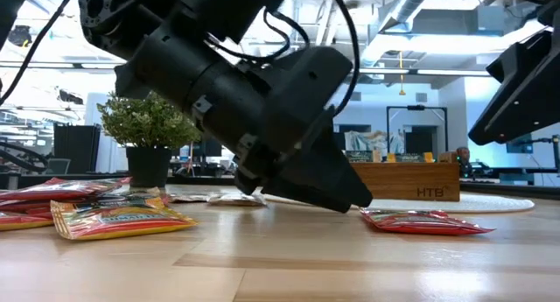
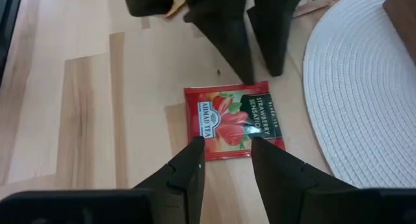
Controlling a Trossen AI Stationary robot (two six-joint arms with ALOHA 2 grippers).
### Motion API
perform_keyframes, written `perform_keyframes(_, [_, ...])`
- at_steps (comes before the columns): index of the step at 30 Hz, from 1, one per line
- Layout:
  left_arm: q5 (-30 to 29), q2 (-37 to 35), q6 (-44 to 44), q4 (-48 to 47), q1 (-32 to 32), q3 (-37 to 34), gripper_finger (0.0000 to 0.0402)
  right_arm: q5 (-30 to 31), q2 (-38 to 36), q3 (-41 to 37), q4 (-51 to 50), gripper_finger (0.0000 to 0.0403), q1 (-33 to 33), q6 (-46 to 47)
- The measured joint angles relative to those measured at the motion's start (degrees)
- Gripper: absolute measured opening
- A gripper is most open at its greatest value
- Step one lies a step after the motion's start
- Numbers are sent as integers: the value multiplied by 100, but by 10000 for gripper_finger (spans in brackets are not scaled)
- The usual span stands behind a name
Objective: Pick & Place Tea
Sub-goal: Put the red tea bag into the left section of the wooden organizer
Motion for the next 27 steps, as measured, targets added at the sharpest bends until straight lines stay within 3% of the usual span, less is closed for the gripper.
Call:
perform_keyframes(4, [23, 2, 340, 15, -64, 0, 137, -9, 0, 0, 3, 118, 15, 0])
perform_keyframes(18, [149, 2, -393, 98, 104, 0, 115, -53, -2, 2, 41, 118, 4, -2])
perform_keyframes(27, [235, 510, 422, 313, 39, 421, 82, -111, -2, 4, 79, 118, 4, -7])
